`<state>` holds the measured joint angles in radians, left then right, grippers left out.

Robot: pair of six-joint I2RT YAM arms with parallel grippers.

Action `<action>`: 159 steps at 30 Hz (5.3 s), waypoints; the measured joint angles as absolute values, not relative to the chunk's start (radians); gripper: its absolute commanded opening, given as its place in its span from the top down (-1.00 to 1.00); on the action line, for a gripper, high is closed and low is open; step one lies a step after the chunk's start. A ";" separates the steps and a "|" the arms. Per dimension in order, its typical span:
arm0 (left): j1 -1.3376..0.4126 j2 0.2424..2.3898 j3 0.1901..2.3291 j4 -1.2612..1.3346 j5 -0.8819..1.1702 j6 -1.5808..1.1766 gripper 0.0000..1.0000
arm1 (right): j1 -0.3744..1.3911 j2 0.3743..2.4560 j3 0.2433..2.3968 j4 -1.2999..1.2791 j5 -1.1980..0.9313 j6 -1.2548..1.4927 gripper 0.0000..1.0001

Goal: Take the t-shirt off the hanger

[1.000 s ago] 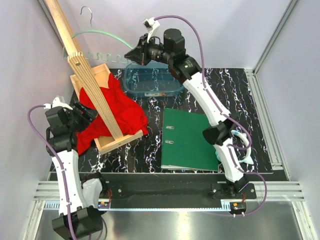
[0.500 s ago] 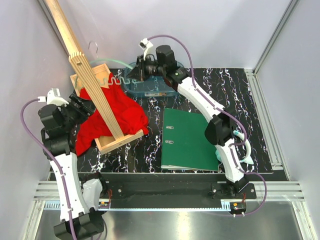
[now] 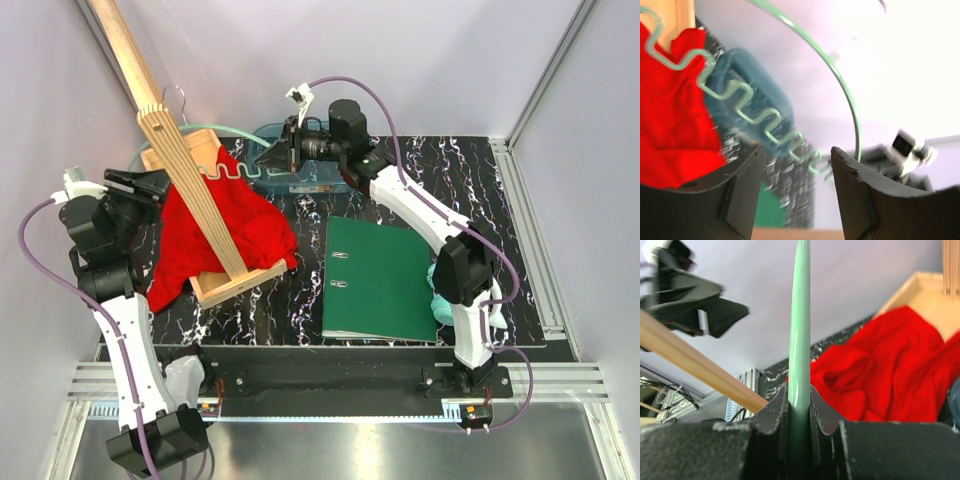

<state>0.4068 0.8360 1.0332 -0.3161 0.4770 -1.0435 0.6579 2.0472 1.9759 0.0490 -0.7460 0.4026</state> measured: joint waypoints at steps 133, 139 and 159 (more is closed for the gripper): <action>0.430 1.117 1.444 -0.364 -0.165 -1.454 -0.98 | 0.536 1.768 1.725 0.004 -0.492 0.519 -1.00; 0.439 0.953 1.361 -0.361 -0.142 -1.271 -0.98 | 0.536 1.767 1.688 0.004 -0.496 0.524 -1.00; 0.279 0.748 0.675 -0.553 0.156 -0.687 -0.98 | 0.536 1.746 1.595 0.002 -0.521 0.585 -0.99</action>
<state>0.2790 0.7479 0.6750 -0.5533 0.1558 -0.6868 0.5358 1.7458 1.5948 0.0021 -0.5209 0.5846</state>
